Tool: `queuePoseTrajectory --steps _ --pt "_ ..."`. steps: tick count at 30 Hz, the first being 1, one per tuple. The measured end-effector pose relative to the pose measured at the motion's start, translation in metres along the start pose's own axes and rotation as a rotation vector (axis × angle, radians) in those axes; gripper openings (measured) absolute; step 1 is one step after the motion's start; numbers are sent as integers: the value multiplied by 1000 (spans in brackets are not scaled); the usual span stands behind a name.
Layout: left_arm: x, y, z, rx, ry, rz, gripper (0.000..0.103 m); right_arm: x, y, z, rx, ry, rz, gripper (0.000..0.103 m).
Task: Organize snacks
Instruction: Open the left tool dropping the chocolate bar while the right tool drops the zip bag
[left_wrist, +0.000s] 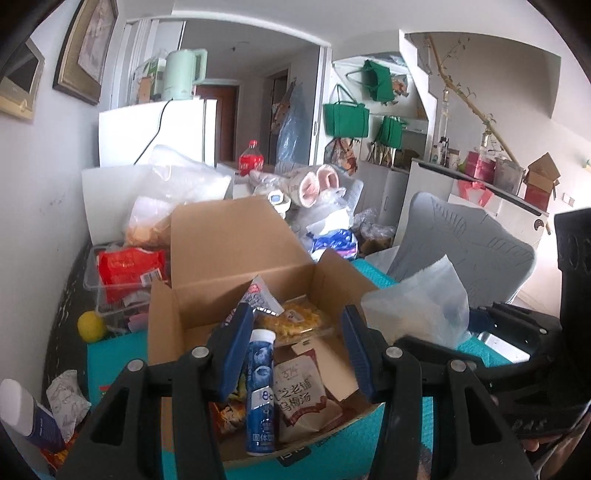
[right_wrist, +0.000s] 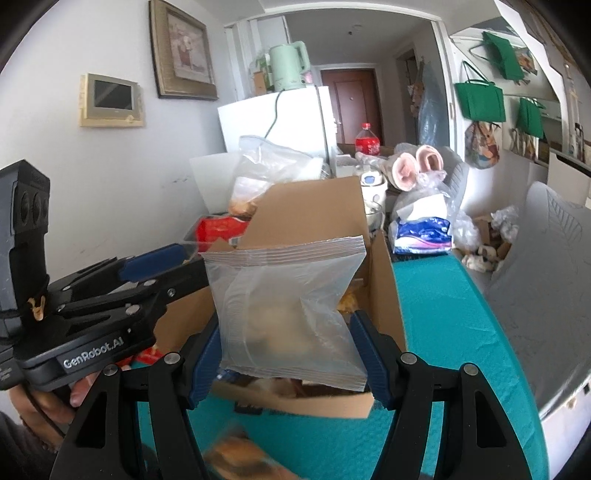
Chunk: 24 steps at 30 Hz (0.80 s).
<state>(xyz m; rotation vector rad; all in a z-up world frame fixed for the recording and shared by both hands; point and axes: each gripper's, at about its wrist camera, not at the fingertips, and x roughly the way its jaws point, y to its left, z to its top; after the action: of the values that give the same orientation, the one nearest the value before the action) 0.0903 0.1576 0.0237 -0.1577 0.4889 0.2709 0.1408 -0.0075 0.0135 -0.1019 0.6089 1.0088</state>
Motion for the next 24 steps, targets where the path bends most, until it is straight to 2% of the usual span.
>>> queuePoseTrajectory --steps 13,21,22,24 --pt "27 15 -21 -12 110 60 49 42 -8 -8 7 88 18 67" --pt "29 24 -34 -21 158 130 49 65 -4 -10 -12 134 -9 68" --pt "27 25 -36 -22 164 141 49 67 -4 -11 -18 143 -22 69" --pt "25 27 -39 -31 181 153 49 68 -4 -13 -22 153 -29 82"
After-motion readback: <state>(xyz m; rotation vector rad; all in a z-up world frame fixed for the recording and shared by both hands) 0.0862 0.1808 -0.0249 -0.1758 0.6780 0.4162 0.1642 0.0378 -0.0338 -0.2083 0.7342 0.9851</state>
